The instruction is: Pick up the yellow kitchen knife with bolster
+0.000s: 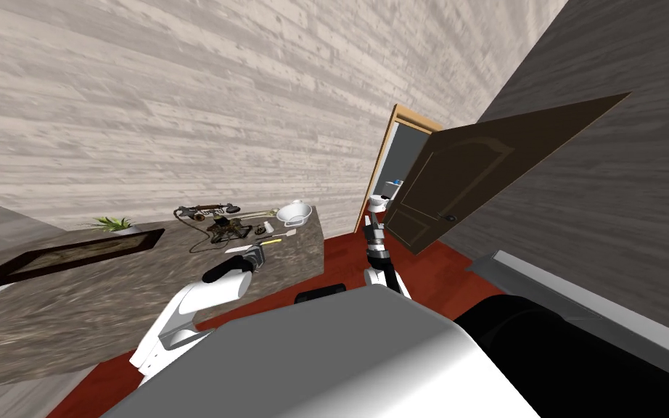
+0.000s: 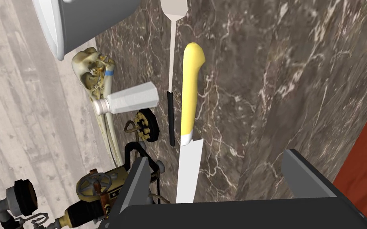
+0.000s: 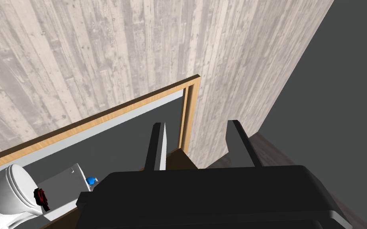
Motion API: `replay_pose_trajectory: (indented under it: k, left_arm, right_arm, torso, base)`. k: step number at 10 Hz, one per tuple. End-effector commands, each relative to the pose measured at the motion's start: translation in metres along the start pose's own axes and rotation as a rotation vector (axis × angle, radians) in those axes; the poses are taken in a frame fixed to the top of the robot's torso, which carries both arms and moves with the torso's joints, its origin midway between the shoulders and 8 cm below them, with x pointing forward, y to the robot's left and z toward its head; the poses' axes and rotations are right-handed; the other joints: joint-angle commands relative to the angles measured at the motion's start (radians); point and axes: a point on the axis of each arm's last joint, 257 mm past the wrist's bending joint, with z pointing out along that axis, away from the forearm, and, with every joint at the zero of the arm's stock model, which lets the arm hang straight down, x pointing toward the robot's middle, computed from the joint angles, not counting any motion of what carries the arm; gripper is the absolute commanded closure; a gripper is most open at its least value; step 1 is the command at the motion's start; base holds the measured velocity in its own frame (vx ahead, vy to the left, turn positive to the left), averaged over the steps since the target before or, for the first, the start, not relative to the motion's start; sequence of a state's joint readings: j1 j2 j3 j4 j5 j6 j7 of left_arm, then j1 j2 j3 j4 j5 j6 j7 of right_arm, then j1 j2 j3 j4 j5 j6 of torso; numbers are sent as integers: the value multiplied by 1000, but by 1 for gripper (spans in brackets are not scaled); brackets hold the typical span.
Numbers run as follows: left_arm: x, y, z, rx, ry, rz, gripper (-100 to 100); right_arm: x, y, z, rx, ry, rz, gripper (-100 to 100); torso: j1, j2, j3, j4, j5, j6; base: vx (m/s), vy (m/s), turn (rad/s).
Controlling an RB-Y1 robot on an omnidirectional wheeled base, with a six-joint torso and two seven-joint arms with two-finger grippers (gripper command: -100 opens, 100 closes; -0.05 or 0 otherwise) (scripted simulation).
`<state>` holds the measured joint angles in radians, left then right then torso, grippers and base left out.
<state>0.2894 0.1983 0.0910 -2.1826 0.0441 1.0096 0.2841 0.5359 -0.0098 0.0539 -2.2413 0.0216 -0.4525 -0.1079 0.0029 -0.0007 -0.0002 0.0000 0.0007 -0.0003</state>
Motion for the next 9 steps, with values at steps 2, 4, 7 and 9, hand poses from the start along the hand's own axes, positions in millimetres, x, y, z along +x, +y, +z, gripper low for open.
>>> replay_pose_trajectory:
  k: [2,4,7,9]
  left_arm:
    - [-2,10,0,-46,-11,-6,-100]
    - [-2,18,0,-93,-20,-14,-100]
    - [-1,23,0,-148,-29,-23,-100]
    - [-2,29,-1,-190,-38,-24,-100]
  right_arm:
    - [0,0,0,0,0,0,0]
    - [0,0,0,0,0,0,0]
    - [0,0,0,0,0,0,0]
    - [0,0,0,0,0,0,0]
  torso:
    - [1,0,0,0,0,0]
    - [1,-1,0,0,0,0]
    - [2,-1,0,0,0,0]
    - [2,-1,-1,0,1,0]
  base:
    - [-4,37,-29]
    - [11,53,-78]
    - [9,71,-70]
    - [10,70,-68]
